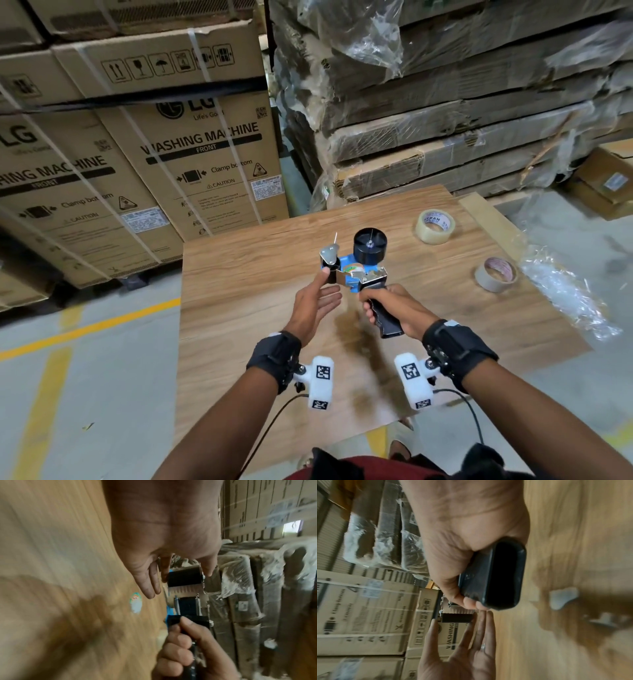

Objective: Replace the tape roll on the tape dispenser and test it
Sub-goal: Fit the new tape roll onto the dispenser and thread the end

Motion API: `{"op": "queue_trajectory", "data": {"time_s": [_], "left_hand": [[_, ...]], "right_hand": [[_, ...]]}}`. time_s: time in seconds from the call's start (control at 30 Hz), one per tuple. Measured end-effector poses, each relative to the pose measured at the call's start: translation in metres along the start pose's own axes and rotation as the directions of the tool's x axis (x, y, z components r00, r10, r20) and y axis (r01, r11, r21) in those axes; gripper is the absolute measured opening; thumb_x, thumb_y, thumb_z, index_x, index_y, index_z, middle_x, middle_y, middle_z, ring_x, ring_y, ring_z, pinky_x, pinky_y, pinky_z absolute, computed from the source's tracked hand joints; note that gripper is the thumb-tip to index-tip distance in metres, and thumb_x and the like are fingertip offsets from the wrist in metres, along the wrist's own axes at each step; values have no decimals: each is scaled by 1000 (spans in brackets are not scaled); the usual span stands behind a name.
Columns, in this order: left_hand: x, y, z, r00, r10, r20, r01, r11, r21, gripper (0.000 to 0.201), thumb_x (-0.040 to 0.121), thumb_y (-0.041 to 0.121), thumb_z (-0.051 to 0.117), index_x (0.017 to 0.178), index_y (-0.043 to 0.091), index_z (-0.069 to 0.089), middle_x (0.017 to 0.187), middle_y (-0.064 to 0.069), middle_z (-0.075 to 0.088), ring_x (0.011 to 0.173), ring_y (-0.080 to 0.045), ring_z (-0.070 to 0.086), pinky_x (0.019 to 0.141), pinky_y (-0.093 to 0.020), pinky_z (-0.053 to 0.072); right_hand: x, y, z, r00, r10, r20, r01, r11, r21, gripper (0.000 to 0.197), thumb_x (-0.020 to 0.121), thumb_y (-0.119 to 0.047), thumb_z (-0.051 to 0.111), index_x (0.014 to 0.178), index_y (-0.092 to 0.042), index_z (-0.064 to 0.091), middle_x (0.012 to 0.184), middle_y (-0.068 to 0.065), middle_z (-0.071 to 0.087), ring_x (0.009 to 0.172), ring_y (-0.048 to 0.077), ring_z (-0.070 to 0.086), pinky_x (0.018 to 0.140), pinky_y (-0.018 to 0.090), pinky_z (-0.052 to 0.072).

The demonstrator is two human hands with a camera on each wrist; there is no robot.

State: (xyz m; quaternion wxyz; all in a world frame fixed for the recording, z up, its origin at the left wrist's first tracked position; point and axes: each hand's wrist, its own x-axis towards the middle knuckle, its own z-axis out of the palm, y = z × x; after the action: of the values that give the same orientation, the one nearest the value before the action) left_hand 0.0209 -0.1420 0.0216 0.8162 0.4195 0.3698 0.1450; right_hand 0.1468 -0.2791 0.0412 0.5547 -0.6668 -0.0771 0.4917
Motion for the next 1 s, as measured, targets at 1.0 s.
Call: {"op": "queue_trajectory", "data": {"time_s": [1.0], "left_hand": [[-30,16,60,980,-22,-197,-53,930,-364,36,80,17,82,106,-3,68,98,-15,79,91,-21,77,92,-34,58]], "right_hand": [[-32,-24,16,995,-80,-56,87,987,133,8,85,-2,70,78,-6,69,64,9,57,52,19,52,47,26,44]]}}
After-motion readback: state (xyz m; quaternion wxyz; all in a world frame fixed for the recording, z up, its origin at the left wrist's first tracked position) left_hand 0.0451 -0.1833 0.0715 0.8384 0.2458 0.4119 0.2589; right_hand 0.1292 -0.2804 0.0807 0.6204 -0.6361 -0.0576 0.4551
